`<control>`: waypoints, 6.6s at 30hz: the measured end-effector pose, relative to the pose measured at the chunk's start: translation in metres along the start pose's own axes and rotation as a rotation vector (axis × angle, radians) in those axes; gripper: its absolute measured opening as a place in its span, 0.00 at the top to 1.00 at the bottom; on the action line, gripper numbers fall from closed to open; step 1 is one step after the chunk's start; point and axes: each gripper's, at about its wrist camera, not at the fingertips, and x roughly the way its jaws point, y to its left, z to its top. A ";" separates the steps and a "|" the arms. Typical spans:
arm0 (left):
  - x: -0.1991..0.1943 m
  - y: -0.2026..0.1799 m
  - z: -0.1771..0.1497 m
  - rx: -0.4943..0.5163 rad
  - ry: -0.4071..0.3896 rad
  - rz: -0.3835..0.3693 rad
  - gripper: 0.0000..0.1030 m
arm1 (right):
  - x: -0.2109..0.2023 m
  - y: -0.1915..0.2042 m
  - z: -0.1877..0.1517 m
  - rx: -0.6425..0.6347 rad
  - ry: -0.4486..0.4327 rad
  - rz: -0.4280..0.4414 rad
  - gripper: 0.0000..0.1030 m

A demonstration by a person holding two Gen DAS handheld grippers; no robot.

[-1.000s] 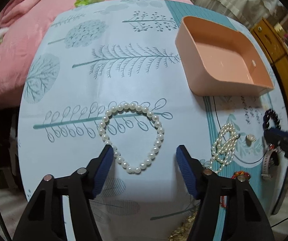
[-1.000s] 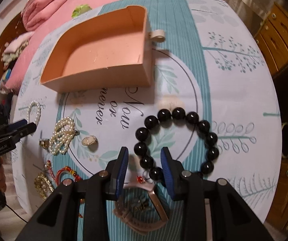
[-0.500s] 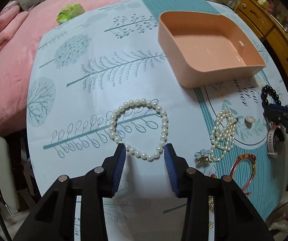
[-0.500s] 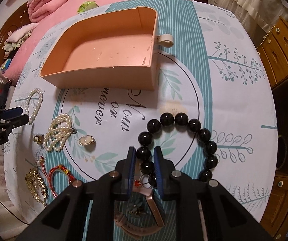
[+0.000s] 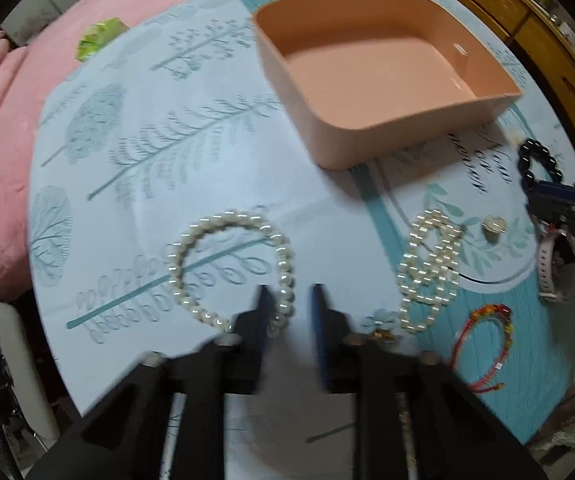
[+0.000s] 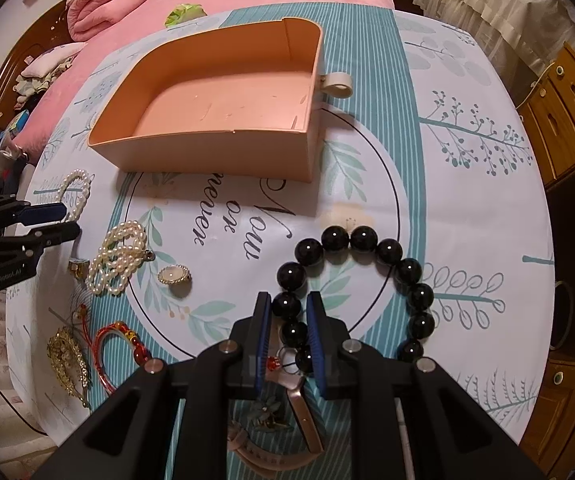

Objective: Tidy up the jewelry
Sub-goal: 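Close the right gripper on the black bead bracelet while the left grasps the pearl bracelet, then lower both bracelets into the peach box and open both grippers, then move the left gripper to the gold comb while the right moves to the pink watch, then grasp the gold comb with the left gripper while the right grasps the pink watch, then carry the comb and watch into the peach box and open both grippers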

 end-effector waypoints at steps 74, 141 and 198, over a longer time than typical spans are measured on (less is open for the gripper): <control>-0.108 0.003 0.007 -0.340 -0.324 0.034 0.45 | -0.070 0.036 0.123 0.084 -0.193 0.236 0.84; -0.028 -0.035 -0.115 -0.082 -0.083 -0.108 0.69 | -0.046 -0.020 -0.086 0.162 -0.015 0.015 0.80; -0.132 -0.020 -0.050 -0.251 -0.368 -0.151 0.95 | -0.071 -0.011 -0.034 0.239 -0.151 0.173 0.90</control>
